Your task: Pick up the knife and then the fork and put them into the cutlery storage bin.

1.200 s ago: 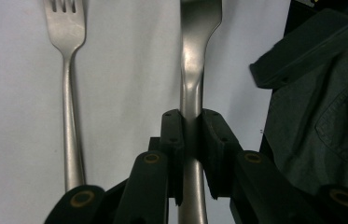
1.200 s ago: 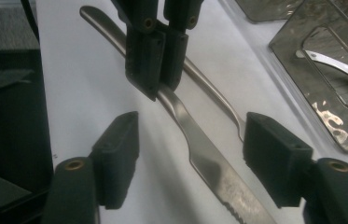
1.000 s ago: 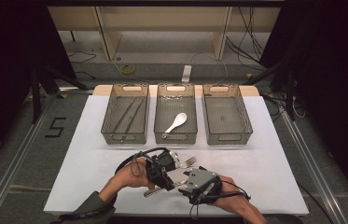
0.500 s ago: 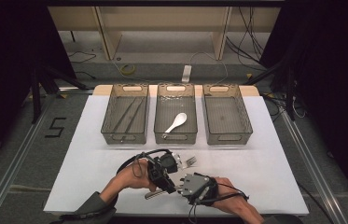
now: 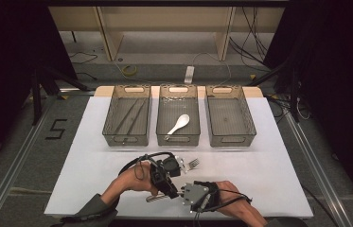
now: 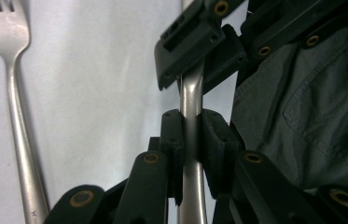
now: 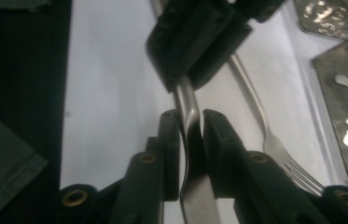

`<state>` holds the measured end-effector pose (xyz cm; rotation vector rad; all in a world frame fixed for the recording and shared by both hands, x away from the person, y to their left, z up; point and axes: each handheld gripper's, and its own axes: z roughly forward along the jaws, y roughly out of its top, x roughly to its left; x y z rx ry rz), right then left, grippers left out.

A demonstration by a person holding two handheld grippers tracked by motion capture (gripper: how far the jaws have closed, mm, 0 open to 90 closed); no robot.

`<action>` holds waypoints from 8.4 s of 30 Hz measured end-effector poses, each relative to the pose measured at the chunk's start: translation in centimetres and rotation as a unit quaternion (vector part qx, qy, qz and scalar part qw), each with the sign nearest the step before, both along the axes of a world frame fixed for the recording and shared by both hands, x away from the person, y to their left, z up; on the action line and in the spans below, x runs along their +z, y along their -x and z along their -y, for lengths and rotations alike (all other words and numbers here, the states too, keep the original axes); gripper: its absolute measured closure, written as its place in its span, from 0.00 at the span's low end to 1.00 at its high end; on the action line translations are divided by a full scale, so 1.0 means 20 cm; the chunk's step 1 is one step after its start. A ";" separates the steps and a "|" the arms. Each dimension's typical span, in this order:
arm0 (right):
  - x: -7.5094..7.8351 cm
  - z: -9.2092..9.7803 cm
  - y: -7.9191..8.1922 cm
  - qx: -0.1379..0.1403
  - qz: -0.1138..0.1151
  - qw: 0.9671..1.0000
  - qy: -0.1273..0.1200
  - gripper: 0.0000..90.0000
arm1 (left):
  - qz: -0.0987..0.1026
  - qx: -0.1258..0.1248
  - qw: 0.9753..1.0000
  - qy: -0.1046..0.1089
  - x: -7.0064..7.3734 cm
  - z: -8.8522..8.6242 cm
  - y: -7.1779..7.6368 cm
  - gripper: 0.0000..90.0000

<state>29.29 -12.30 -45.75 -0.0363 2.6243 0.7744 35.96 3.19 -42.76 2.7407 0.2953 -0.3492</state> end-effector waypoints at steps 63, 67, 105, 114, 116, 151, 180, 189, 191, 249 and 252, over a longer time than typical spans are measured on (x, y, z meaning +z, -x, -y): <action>0.38 0.56 -0.65 -0.315 -0.087 0.935 -0.137 0.99 | 0.203 0.308 0.903 0.218 0.08 -0.63 0.02 0.22; 0.44 0.58 -0.76 -0.341 -0.089 0.924 -0.151 0.99 | 0.202 0.318 0.896 0.235 0.06 -0.66 0.02 0.21; 0.28 0.58 -1.32 -0.484 -0.141 0.857 -0.106 0.97 | 0.205 0.324 0.890 0.247 0.03 -0.64 0.07 0.18; 0.35 0.56 -1.30 -0.468 -0.145 0.859 -0.150 0.70 | 0.205 0.324 0.890 0.247 0.03 -0.64 0.07 0.18; 0.37 0.57 -1.28 -0.461 -0.141 0.861 -0.160 0.64 | 0.204 0.325 0.890 0.246 0.03 -0.64 0.07 0.18; 0.30 0.53 -0.46 -0.288 -0.160 0.906 -0.266 0.33 | 0.160 0.297 0.931 0.141 0.01 -0.53 0.01 0.19; 0.14 0.48 -0.25 -0.263 -0.194 0.915 -0.237 0.32 | 0.091 0.212 0.973 -0.023 -0.14 -0.22 -0.19 0.63; 0.13 0.47 -0.25 -0.259 -0.197 0.917 -0.231 0.32 | 0.093 0.193 0.976 -0.037 -0.16 -0.19 -0.20 0.72; 0.13 0.47 -0.25 -0.258 -0.197 0.917 -0.230 0.32 | 0.092 0.188 0.977 -0.040 -0.17 -0.18 -0.20 0.74; 0.17 0.29 -0.20 -0.183 -0.157 0.946 -0.217 0.33 | 0.089 0.125 0.988 -0.007 -0.01 -0.15 -0.09 0.90; 0.16 0.22 -0.18 -0.157 -0.147 0.957 -0.197 0.33 | 0.075 0.112 0.991 -0.004 0.02 -0.13 -0.06 0.90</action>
